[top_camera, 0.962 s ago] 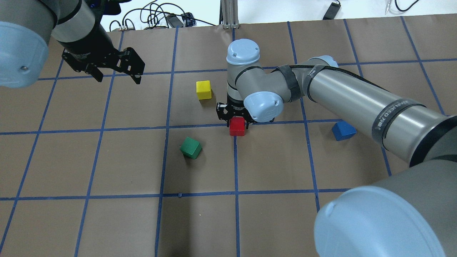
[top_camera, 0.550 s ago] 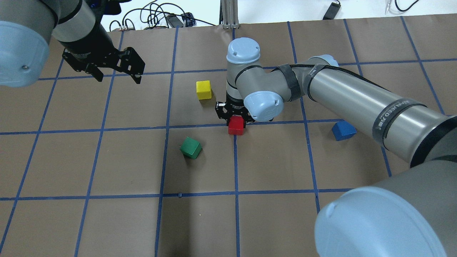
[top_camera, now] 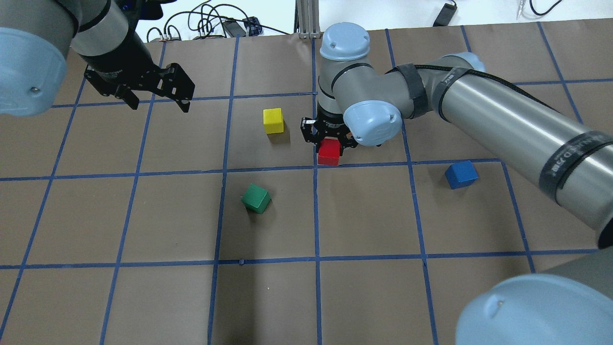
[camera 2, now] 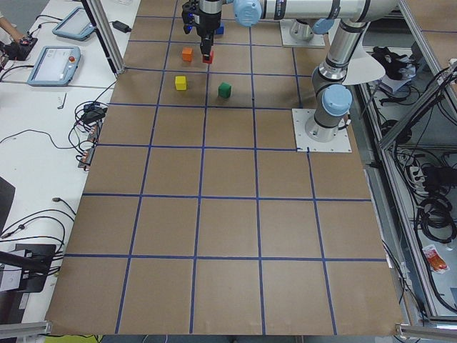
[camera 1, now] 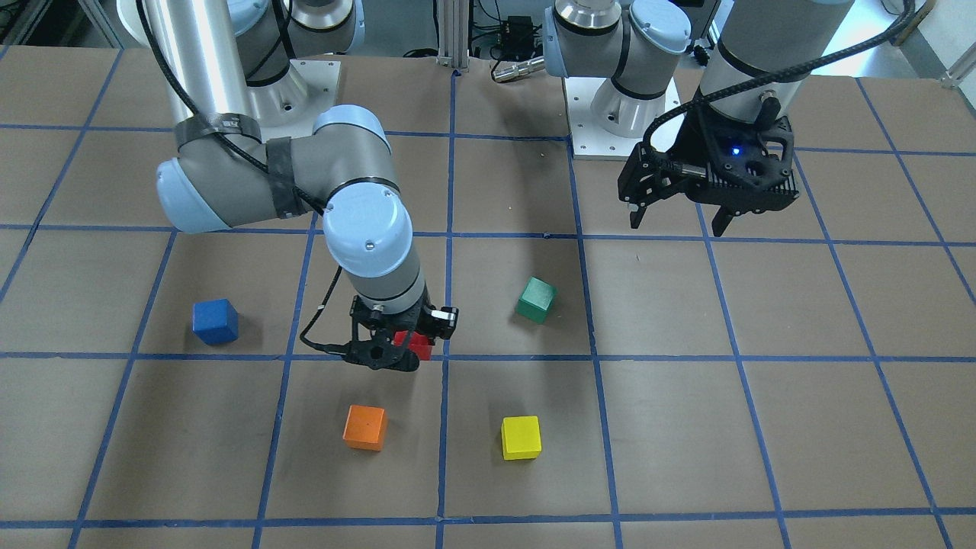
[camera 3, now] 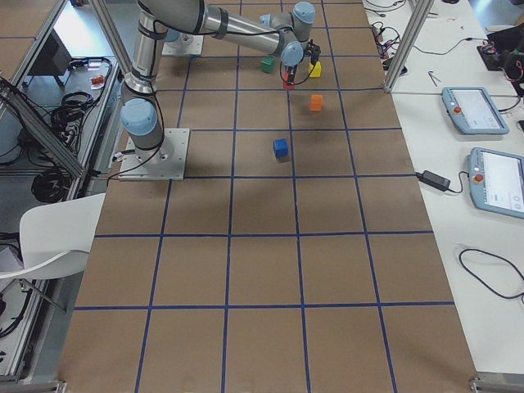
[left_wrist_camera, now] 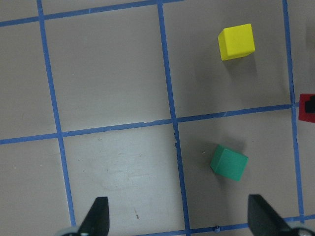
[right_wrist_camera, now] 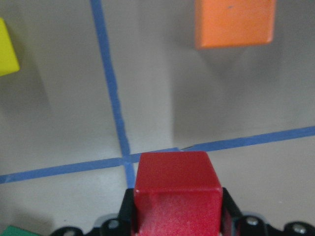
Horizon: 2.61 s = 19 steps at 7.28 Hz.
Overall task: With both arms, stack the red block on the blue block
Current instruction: 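Carry the red cube with the right gripper over the blue cube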
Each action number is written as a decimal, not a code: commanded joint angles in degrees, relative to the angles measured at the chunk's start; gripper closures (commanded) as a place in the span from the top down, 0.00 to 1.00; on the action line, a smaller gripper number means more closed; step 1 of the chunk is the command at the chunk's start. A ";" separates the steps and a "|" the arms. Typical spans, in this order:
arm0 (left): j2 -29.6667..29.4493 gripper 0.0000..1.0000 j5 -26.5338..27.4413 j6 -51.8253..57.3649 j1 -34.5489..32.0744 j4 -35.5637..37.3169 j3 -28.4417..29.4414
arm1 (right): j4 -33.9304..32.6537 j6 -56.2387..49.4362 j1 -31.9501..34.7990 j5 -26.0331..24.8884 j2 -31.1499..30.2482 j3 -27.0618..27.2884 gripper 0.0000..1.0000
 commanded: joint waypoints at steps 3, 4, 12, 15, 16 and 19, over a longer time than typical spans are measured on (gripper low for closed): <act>-0.30 1.00 -0.05 -0.08 0.00 0.26 0.03 | 12.71 -19.03 -12.57 -3.25 -9.31 0.77 0.00; -0.39 1.00 -0.05 -0.08 0.00 0.26 0.03 | 12.98 -24.21 -14.25 -3.59 -9.67 1.04 0.00; 0.05 1.00 0.39 0.10 0.00 0.26 -0.32 | 7.46 -47.01 -26.73 -7.11 -10.46 10.78 0.00; -0.47 1.00 0.39 0.36 0.17 0.35 0.02 | -1.76 -48.96 -27.80 -7.03 -11.60 17.37 0.00; -0.04 1.00 0.39 0.28 0.00 0.35 -0.41 | -2.04 -48.96 -27.71 -6.94 -11.69 17.65 0.00; -0.39 1.00 0.30 0.27 0.09 0.26 -0.06 | -2.04 -49.05 -27.71 -6.68 -12.04 17.74 0.00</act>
